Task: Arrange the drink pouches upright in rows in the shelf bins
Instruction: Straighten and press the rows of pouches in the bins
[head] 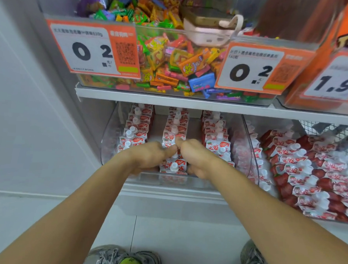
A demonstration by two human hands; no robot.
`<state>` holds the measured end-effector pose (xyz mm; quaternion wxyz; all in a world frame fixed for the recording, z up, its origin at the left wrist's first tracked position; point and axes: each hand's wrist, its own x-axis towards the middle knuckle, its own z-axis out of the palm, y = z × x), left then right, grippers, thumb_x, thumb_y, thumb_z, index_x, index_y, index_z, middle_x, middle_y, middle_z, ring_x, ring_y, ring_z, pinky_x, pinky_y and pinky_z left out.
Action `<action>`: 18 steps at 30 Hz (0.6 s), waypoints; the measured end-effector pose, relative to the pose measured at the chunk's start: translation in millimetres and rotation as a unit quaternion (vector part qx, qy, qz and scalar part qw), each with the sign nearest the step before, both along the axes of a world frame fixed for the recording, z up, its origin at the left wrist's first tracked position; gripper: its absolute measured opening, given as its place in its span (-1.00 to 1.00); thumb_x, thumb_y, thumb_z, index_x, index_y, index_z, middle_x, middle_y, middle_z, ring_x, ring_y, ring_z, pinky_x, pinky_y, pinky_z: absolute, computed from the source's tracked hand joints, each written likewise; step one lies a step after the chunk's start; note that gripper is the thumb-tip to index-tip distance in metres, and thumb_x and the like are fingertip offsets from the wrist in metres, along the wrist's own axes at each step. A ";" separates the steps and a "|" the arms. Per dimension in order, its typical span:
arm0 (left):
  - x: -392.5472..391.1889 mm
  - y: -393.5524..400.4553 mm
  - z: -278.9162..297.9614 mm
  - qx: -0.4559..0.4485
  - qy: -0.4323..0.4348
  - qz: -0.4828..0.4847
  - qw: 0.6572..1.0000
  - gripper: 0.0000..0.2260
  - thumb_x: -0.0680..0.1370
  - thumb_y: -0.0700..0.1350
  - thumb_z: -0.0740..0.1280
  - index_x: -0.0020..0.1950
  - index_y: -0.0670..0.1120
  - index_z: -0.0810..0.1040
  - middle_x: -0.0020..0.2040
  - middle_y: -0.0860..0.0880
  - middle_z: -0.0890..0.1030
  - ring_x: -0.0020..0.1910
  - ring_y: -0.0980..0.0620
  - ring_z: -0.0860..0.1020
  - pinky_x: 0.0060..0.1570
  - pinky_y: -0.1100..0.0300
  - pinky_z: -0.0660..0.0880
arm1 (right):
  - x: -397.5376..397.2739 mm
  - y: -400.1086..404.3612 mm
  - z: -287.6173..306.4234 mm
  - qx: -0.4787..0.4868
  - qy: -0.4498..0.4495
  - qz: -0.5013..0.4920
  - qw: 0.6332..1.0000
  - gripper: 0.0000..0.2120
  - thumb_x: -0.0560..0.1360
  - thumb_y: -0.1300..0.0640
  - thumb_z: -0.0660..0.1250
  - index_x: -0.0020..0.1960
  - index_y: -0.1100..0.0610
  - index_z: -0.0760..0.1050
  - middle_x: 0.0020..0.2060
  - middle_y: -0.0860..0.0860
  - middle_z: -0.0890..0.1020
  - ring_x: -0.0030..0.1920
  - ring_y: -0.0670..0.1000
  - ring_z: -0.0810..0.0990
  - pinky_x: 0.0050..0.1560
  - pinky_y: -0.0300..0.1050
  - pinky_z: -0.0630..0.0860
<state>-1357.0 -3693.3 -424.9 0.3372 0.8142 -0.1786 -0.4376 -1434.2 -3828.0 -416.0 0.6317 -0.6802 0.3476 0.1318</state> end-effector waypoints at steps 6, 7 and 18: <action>-7.1 -7.6 14.1 0.027 -0.015 -0.022 0.999 -0.31 0.52 0.36 0.11 0.44 -0.12 0.37 0.44 -0.07 0.40 0.40 -0.07 0.37 0.39 -0.05 0.32 | 5.9 -5.7 -5.7 0.093 -0.005 -0.010 0.996 -0.40 0.56 -0.12 0.16 0.55 0.07 0.20 0.53 0.11 0.29 0.51 0.17 0.28 0.43 0.41 0.22; -7.3 -8.5 15.3 0.038 -0.020 -0.025 0.999 -0.31 0.52 0.36 0.10 0.44 -0.12 0.37 0.44 -0.07 0.39 0.40 -0.08 0.37 0.40 -0.05 0.31 | 5.1 -5.0 -3.6 0.099 -0.006 -0.010 0.995 -0.42 0.56 -0.10 0.15 0.54 0.05 0.21 0.53 0.11 0.29 0.51 0.17 0.29 0.42 0.42 0.21; -15.6 -6.2 25.0 -0.011 0.056 0.040 0.998 -0.32 0.49 0.28 0.26 0.47 -0.10 0.30 0.45 -0.04 0.39 0.38 -0.05 0.39 0.35 0.01 0.35 | -7.3 7.9 15.9 0.025 0.003 0.015 1.000 -0.45 0.67 -0.11 0.07 0.55 0.16 0.18 0.51 0.13 0.32 0.52 0.11 0.26 0.51 0.20 0.17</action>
